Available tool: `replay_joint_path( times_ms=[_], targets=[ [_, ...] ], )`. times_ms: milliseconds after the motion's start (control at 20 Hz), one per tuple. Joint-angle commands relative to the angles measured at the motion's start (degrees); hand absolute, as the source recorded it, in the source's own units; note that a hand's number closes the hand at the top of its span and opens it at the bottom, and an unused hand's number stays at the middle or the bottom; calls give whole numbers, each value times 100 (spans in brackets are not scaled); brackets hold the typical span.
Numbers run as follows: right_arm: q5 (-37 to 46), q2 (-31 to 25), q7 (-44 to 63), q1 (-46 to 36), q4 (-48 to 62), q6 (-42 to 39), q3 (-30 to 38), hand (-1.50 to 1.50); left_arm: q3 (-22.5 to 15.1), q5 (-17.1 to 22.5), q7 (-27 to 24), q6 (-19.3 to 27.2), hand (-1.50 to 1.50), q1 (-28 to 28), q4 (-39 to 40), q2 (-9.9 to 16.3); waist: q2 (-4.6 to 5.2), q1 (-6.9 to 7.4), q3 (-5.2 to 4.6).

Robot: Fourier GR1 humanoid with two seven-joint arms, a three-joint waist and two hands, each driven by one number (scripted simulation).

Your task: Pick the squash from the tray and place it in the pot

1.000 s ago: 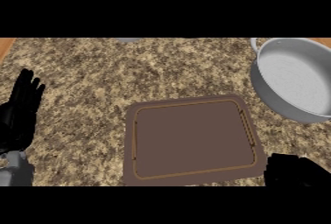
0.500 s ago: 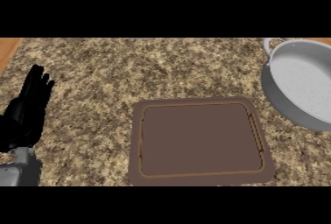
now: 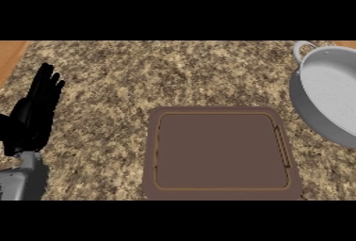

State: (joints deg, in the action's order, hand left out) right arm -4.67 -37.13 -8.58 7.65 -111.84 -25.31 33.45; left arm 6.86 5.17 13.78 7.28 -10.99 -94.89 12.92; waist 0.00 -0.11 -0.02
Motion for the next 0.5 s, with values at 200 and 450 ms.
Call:
replay_joint_path(
  times_ms=[200,450],
  targets=[
    [307,-146,98,-1494,1900,90,-554,150,184,186,-53,-293,0,-109,192,118,14,80,2],
    [2333,-365,-926,-1600,2288,1509,-617,150,22,19,-150,-163,0,-80,152,-16,75,229,13]
  ],
)
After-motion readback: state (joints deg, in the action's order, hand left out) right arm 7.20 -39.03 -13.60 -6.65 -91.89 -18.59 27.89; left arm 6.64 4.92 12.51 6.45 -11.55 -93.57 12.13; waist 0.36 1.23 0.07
